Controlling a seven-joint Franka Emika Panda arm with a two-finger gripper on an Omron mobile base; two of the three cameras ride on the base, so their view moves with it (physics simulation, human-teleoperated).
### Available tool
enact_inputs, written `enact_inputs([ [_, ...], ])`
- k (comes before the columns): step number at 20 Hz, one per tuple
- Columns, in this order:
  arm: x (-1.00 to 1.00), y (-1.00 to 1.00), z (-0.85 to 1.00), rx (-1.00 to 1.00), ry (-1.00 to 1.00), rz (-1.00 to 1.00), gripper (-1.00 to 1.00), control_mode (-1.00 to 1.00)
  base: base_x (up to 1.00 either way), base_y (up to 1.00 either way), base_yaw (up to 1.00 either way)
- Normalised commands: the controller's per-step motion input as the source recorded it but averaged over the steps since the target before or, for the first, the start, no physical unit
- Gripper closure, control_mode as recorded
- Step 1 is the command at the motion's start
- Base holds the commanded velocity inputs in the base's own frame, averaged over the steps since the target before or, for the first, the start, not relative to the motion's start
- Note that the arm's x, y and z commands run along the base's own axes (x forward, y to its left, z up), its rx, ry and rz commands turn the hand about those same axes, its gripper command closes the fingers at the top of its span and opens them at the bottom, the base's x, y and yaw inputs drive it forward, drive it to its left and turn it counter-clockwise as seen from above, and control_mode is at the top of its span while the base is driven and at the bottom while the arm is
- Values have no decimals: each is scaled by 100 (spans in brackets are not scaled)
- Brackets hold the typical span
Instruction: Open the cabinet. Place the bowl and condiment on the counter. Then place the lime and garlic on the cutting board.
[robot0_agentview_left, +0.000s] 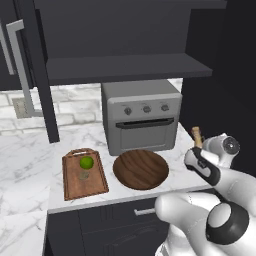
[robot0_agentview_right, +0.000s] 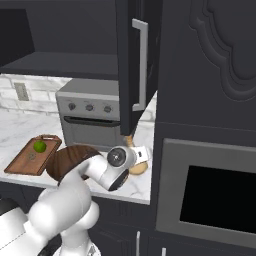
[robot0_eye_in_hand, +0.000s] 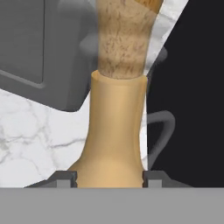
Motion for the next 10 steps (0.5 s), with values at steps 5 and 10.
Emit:
enact_inputs([
  [5, 0, 54, -27, 0, -19, 0, 100, -100, 0, 0, 0],
  [10, 0, 55, -56, 0, -9, 0, 100, -100, 0, 0, 0],
])
